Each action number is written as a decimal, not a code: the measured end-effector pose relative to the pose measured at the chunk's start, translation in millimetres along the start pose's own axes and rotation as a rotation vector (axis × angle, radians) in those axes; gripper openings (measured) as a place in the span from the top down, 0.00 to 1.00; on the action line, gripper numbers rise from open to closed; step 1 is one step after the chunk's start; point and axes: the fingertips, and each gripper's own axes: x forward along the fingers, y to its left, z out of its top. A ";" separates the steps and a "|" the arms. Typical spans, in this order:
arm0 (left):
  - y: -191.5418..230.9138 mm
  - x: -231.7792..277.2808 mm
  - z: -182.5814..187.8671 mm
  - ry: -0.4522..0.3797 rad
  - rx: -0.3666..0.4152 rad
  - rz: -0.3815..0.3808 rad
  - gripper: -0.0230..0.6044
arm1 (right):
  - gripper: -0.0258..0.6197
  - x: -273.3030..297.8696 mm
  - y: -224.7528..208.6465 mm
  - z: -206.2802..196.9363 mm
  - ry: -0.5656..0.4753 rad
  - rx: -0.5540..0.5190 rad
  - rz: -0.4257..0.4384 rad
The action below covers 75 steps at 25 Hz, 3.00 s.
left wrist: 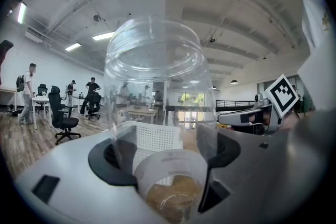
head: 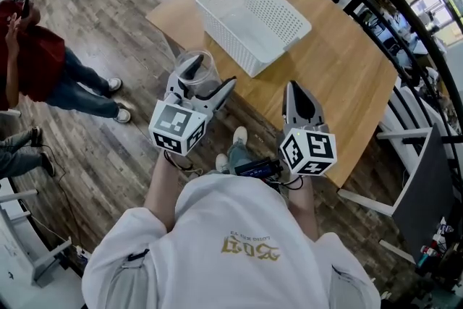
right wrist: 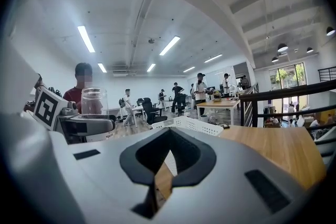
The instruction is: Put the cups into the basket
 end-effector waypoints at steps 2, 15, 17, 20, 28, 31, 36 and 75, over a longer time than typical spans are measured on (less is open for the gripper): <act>4.5 8.7 1.4 0.000 0.003 0.004 0.40 | 0.94 8.4 -5.0 3.0 -0.001 0.004 0.003; 38.2 76.8 20.2 -0.016 0.000 0.018 0.40 | 0.94 75.0 -37.8 21.7 0.006 -0.003 0.029; 42.7 86.1 22.1 -0.014 -0.004 0.024 0.40 | 0.94 84.1 -42.7 24.5 0.008 -0.002 0.038; 48.2 98.2 25.9 -0.014 -0.003 0.036 0.40 | 0.94 96.8 -50.8 27.0 0.015 -0.001 0.054; 63.3 121.2 29.2 -0.016 -0.010 0.077 0.40 | 0.94 122.5 -74.0 33.5 0.021 -0.004 0.075; 66.8 127.6 30.3 -0.021 -0.017 0.083 0.40 | 0.94 126.5 -79.1 32.5 0.030 -0.001 0.074; 68.2 140.1 35.9 -0.028 -0.011 0.073 0.40 | 0.94 133.4 -84.1 34.0 0.032 -0.002 0.073; 95.7 263.3 -2.2 0.045 -0.028 -0.131 0.40 | 0.94 220.8 -113.3 31.0 0.108 0.053 -0.019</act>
